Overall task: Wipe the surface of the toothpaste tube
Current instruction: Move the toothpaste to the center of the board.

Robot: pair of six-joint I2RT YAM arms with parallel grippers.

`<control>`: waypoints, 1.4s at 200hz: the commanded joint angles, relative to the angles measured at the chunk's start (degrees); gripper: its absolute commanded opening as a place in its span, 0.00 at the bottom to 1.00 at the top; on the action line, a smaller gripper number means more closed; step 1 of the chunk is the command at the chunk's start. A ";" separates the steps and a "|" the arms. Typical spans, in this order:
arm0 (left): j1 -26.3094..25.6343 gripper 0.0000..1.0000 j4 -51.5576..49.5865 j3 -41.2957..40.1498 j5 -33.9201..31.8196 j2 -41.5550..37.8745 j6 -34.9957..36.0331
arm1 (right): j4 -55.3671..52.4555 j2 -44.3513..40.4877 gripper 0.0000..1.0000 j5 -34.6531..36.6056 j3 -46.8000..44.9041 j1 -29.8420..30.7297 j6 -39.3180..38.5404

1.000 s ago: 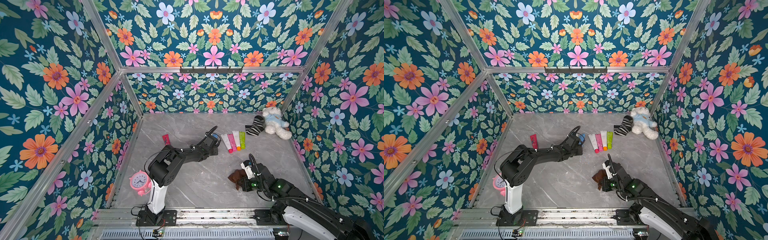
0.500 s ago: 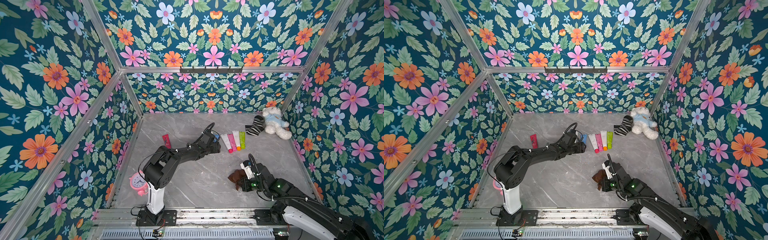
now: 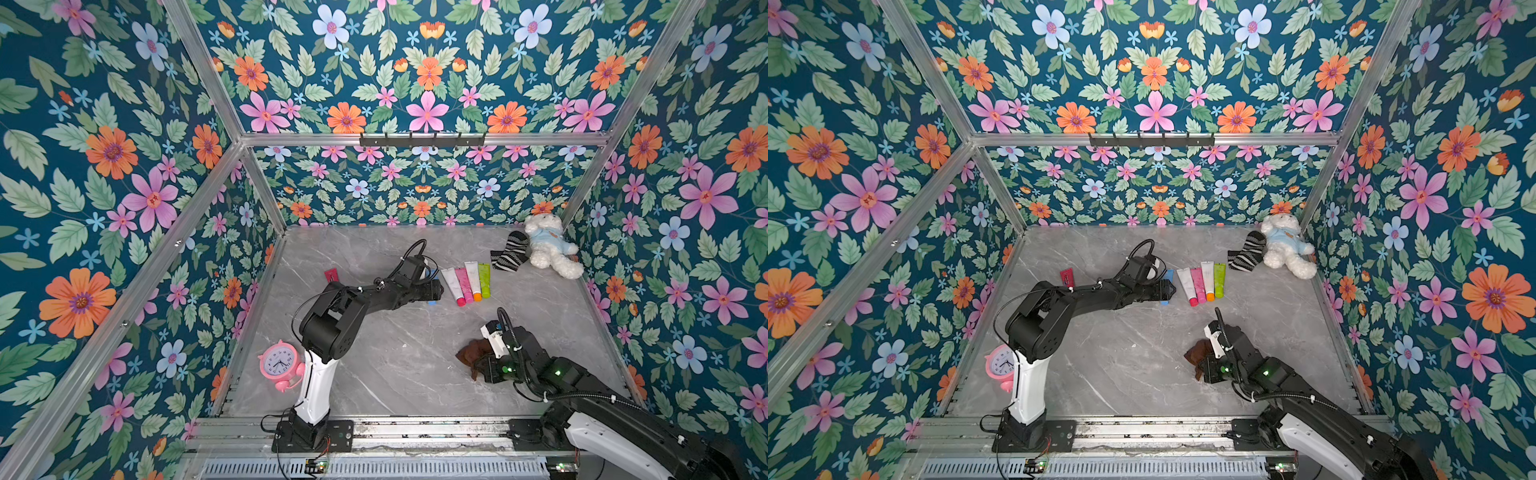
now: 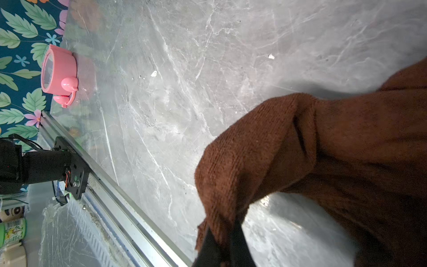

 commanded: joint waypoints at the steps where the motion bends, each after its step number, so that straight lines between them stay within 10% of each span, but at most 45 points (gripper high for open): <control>1: 0.03 0.83 2.08 0.49 3.34 1.01 0.94 | 0.54 -0.13 0.00 -0.04 0.01 0.08 0.15; 169: -2.12 0.81 1.82 2.55 3.95 1.93 3.38 | 0.76 -0.07 0.00 -0.58 -0.07 0.08 -0.06; 229: -1.02 0.83 -13.59 -8.65 -24.78 -19.60 5.54 | 0.77 -0.81 0.00 -0.60 -0.15 0.08 -0.12; 280: 12.85 0.83 -23.40 -17.84 -35.73 -33.62 8.64 | 0.82 -1.20 0.00 -1.10 -0.34 0.08 -0.29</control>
